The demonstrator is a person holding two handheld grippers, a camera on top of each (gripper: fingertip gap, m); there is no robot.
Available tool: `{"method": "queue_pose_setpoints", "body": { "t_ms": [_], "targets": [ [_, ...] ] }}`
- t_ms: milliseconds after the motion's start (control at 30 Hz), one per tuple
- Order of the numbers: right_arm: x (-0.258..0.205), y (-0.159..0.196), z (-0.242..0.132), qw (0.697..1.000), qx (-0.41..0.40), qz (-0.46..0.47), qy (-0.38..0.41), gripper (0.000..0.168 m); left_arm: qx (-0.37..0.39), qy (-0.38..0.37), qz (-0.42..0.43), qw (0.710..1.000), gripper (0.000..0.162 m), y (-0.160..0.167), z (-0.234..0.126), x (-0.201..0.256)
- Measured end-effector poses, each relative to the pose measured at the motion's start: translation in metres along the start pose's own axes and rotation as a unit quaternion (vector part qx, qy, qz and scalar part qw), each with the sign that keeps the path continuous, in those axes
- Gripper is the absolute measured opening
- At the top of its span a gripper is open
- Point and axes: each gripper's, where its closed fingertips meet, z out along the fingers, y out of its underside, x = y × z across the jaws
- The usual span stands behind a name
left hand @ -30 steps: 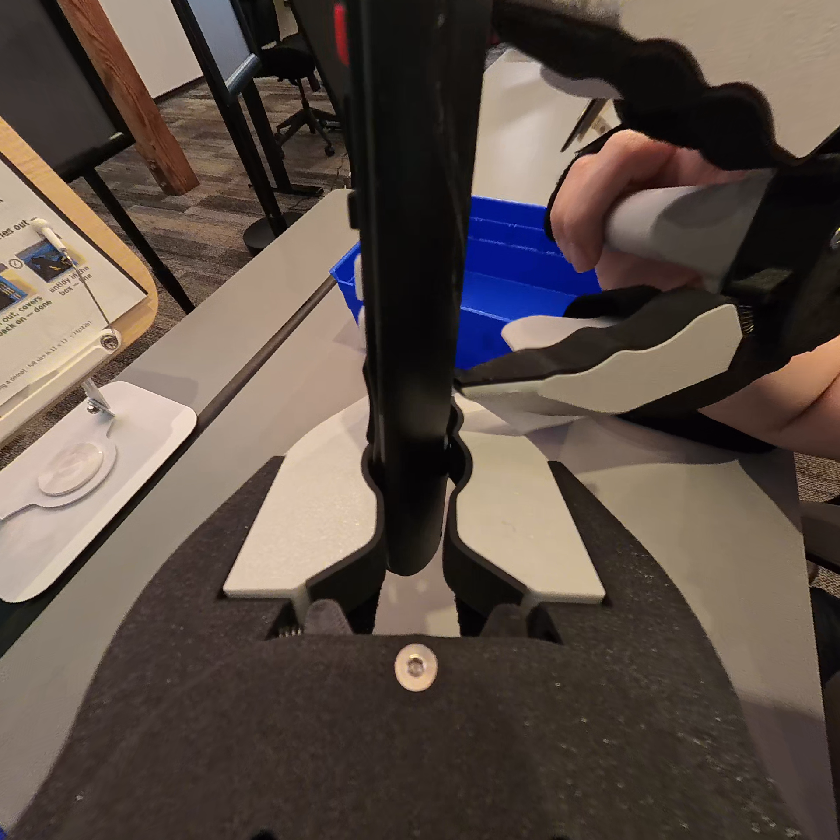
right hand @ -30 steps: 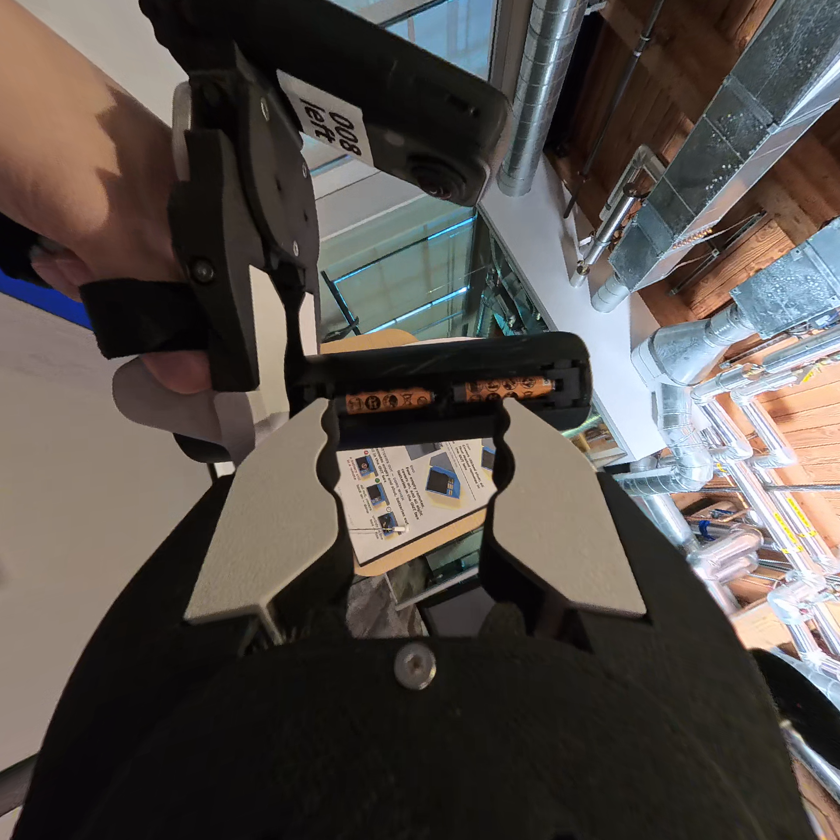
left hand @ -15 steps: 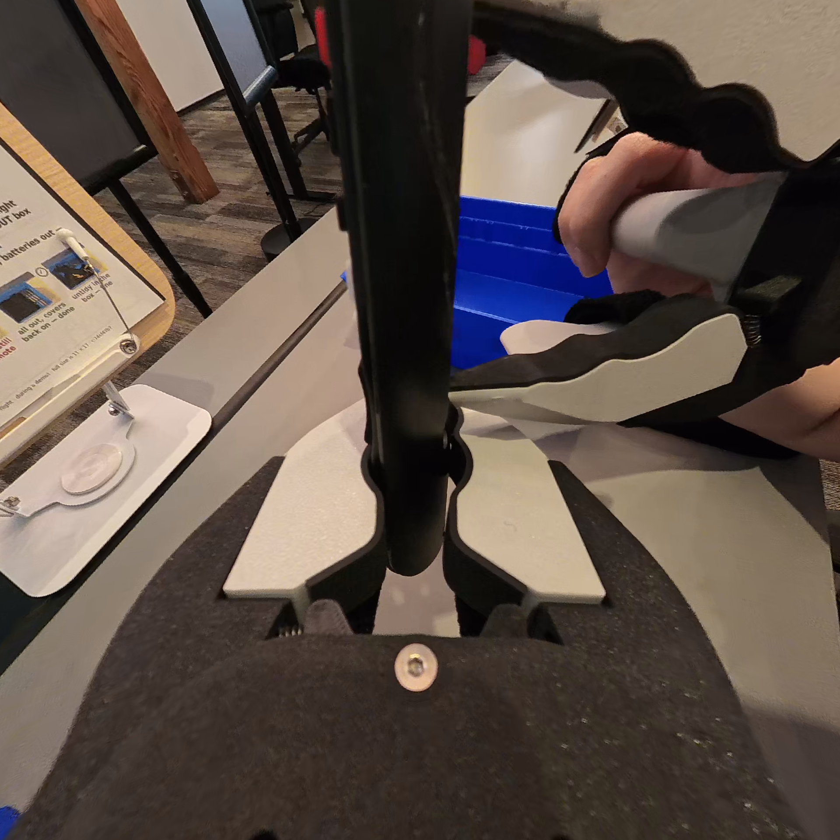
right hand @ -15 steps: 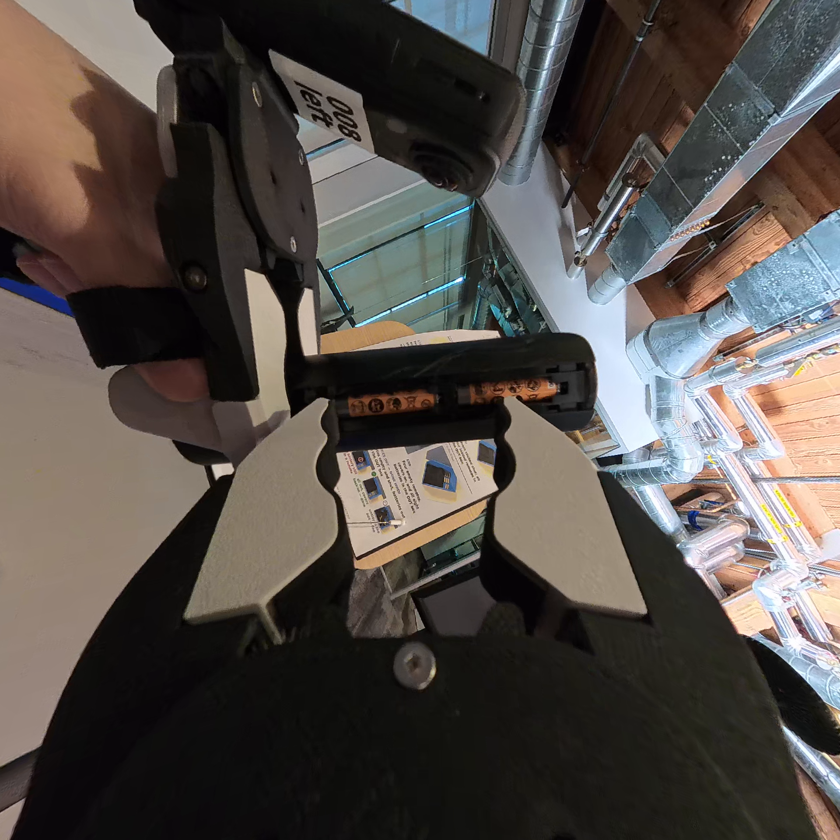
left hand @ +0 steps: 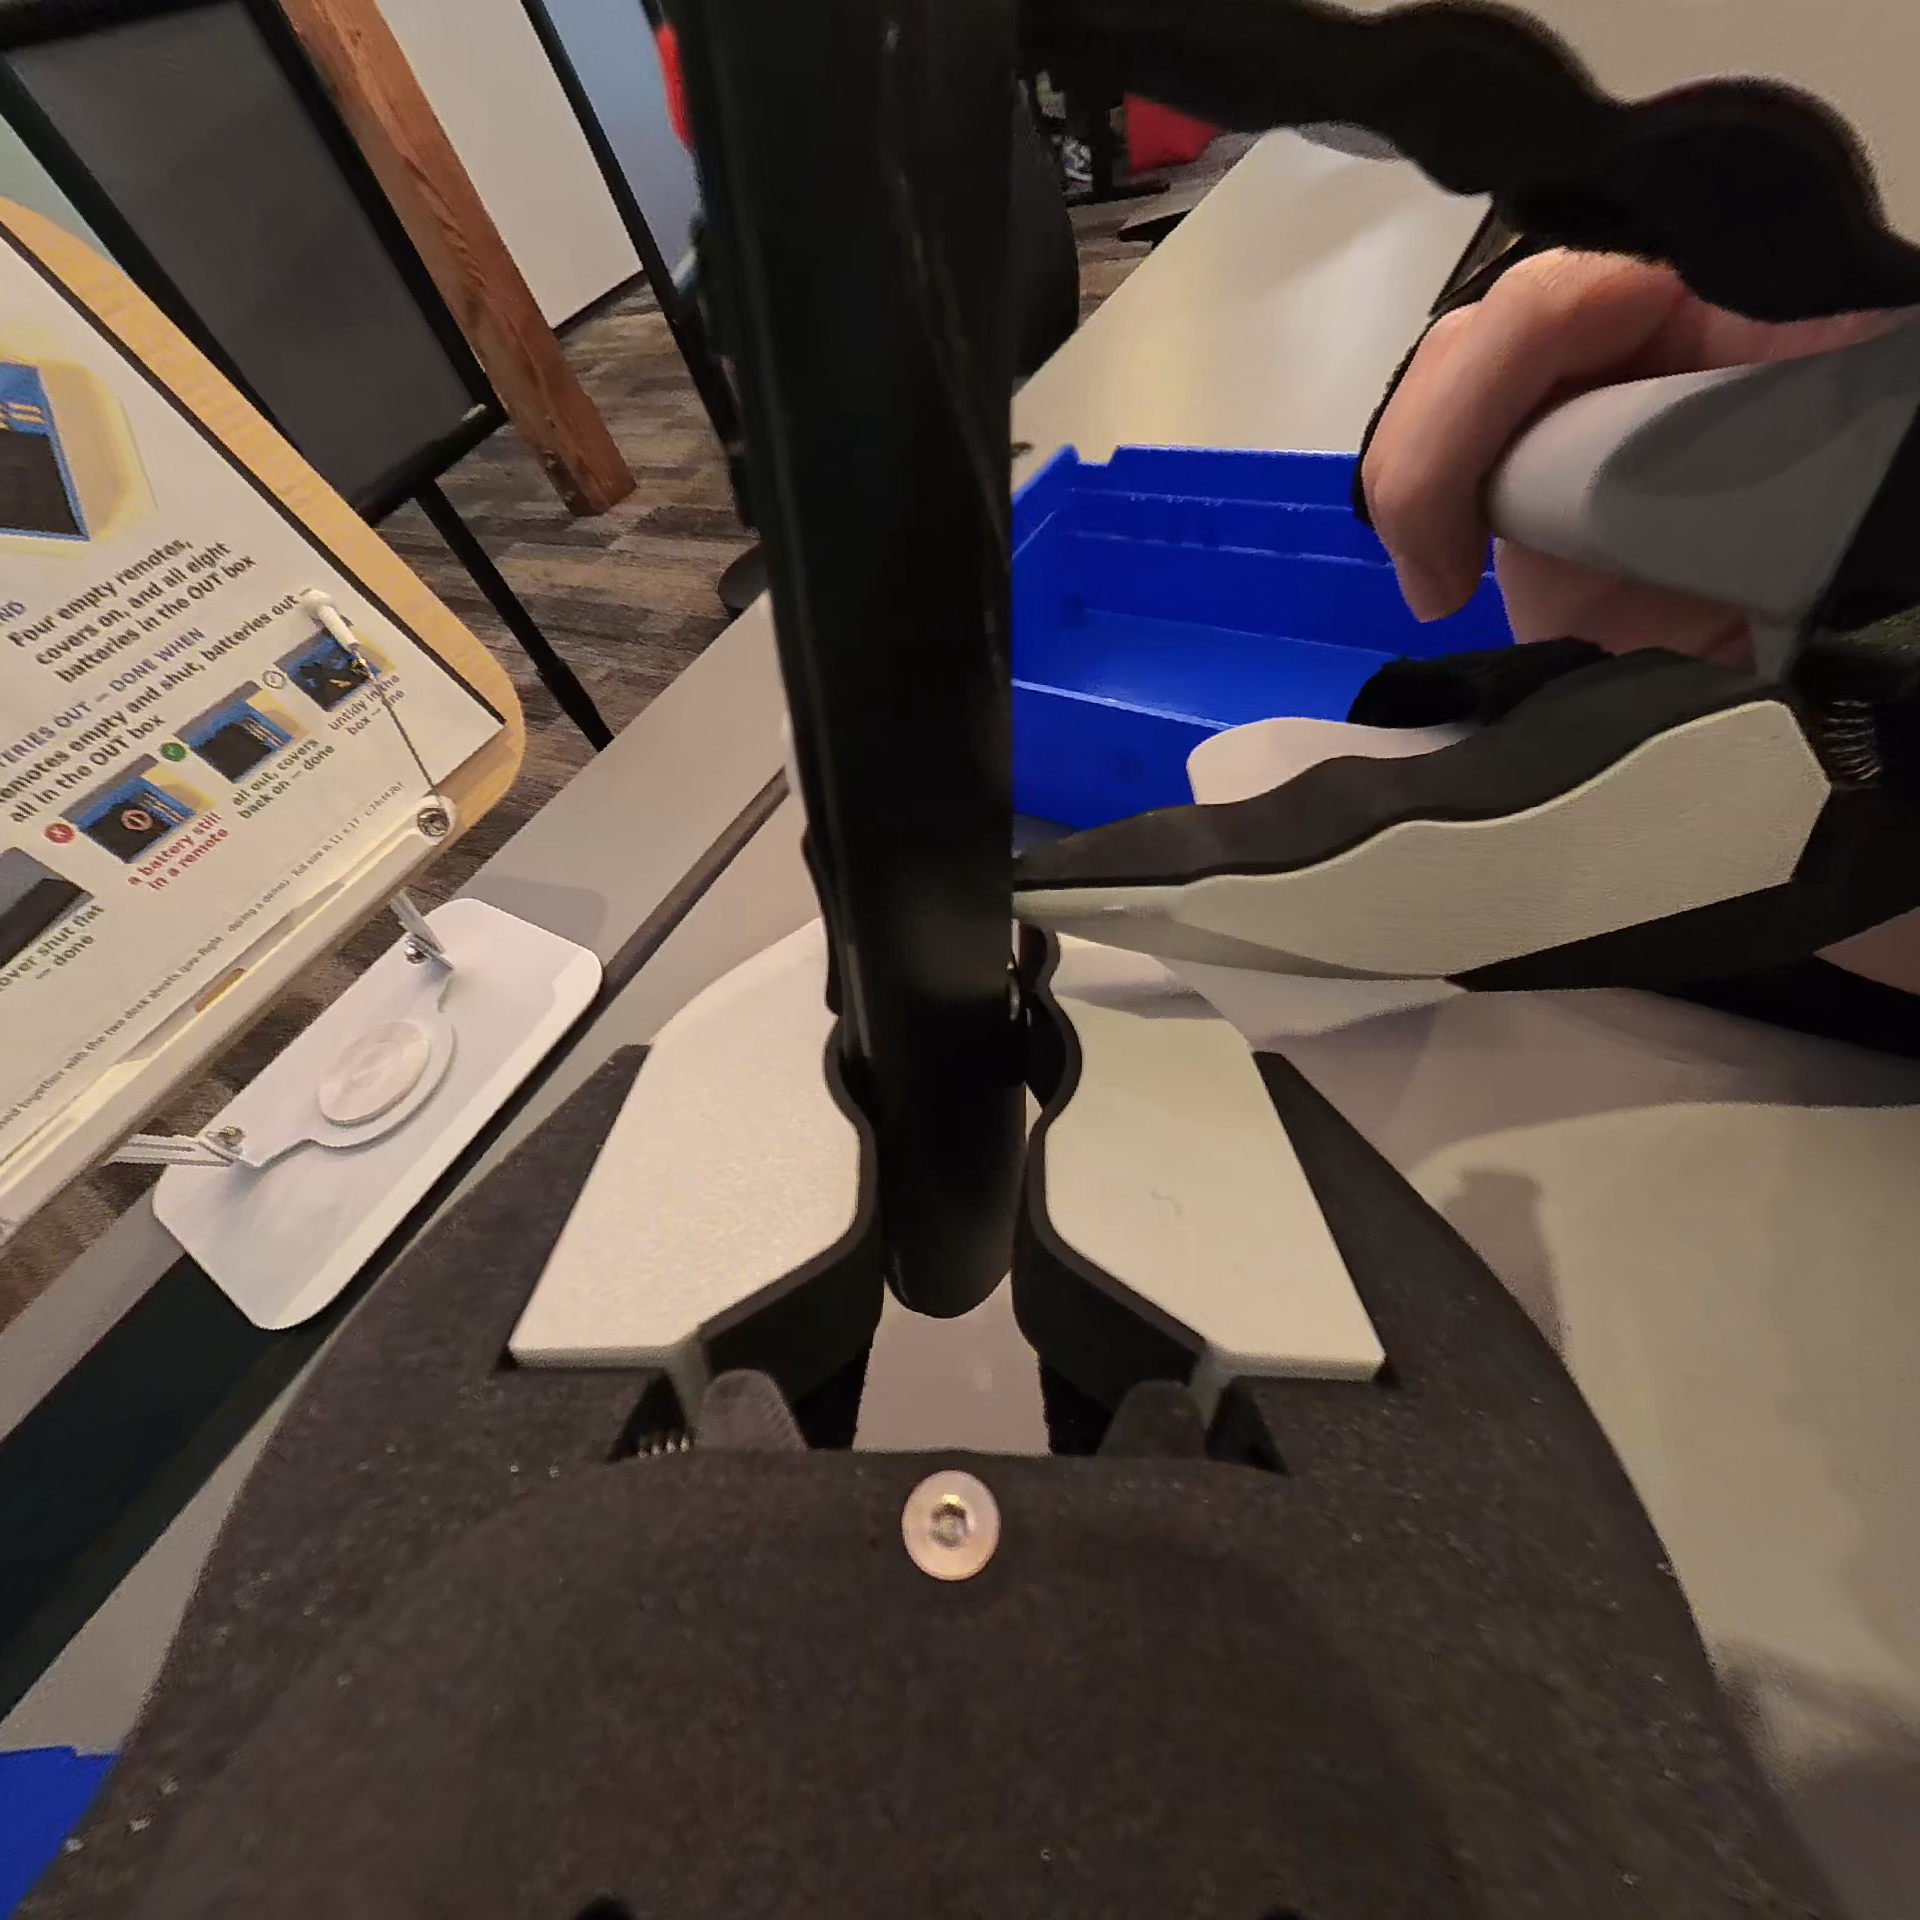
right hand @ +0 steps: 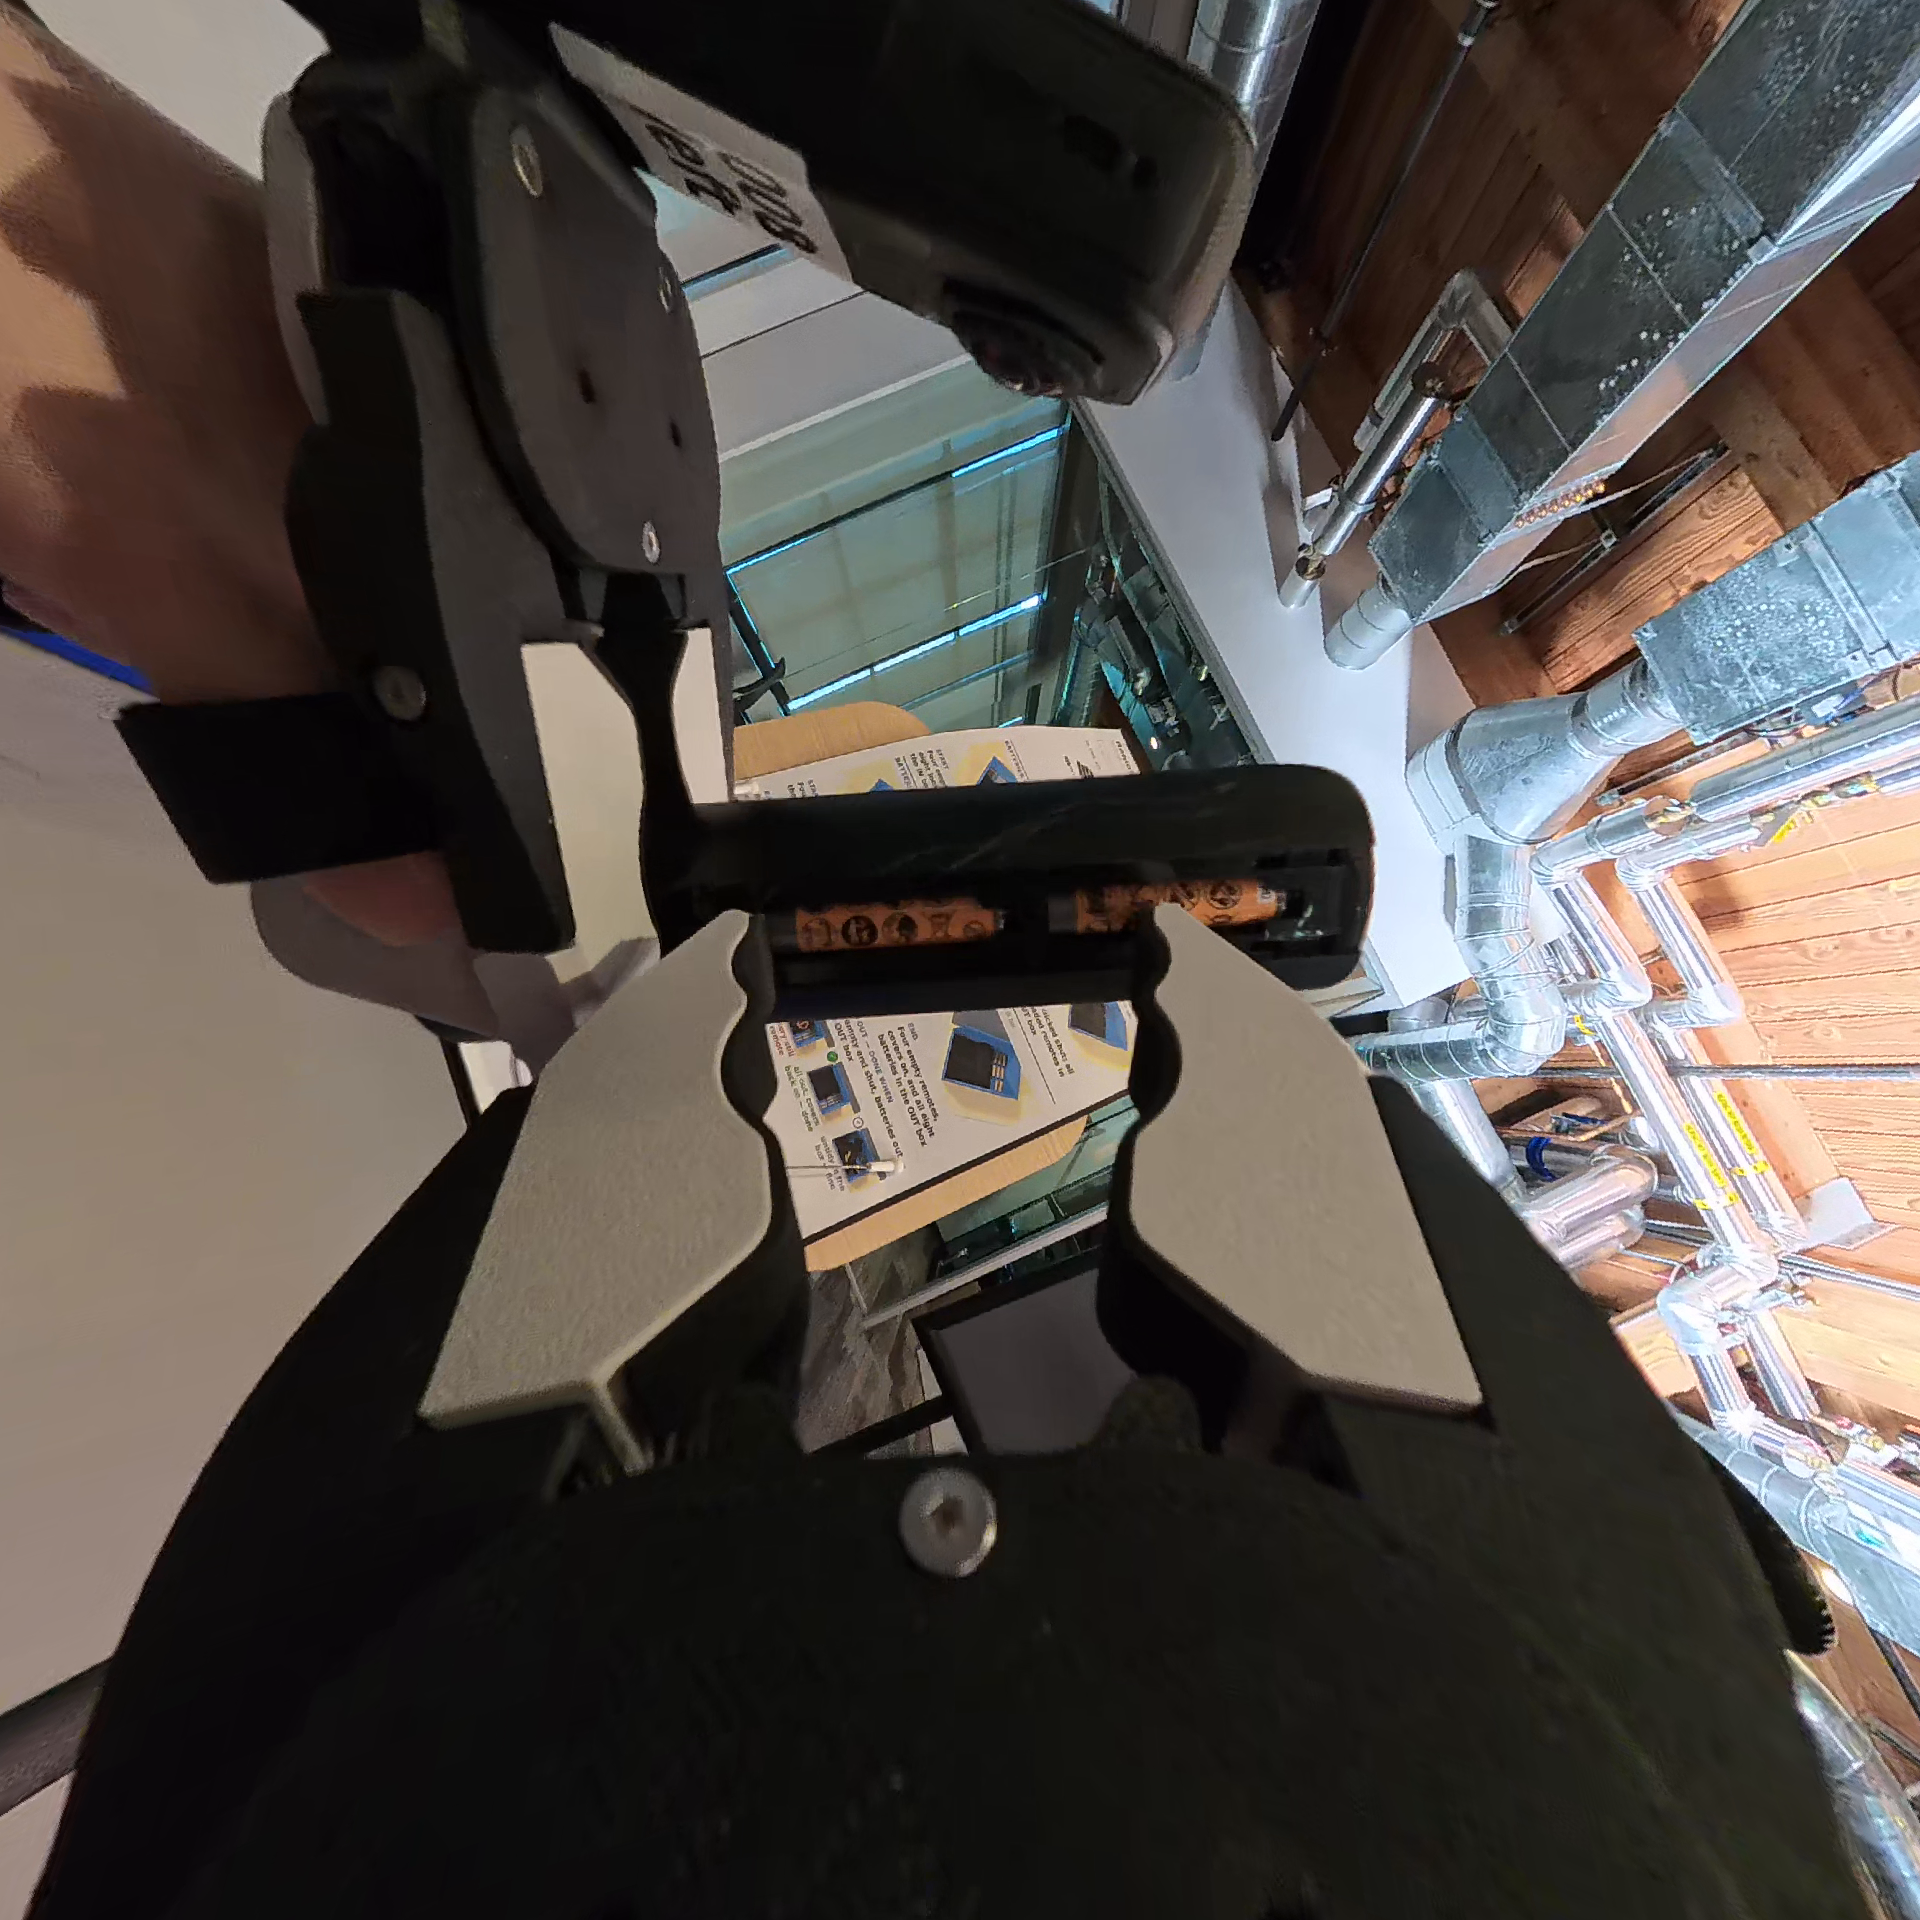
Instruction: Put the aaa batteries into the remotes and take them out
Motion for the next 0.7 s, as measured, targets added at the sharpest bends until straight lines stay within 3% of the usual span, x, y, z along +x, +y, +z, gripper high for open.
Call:
{"method": "queue_pose_setpoints", "body": {
  "t_ms": [500, 633, 700],
  "targets": [
    [0.0, -0.0008, 0.0013, 1.0, -0.003, 0.011, 0.008, 0.065, 0.007, 0.007, -0.004, 1.0, 0.025, -0.0006, -0.0005, -0.0012],
    [-0.0036, -0.0009, -0.0001, 1.0, -0.005, -0.004, -0.02, 0.065, 0.007, 0.045, -0.029, 0.999, 0.024, 0.0011, 0.001, 0.0035],
    [-0.0036, -0.0029, -0.0023, 0.999, -0.001, 0.012, -0.041, 0.067, 0.009, 0.027, -0.007, 1.0, 0.025, 0.0006, 0.0, -0.0019]
  ]
}}
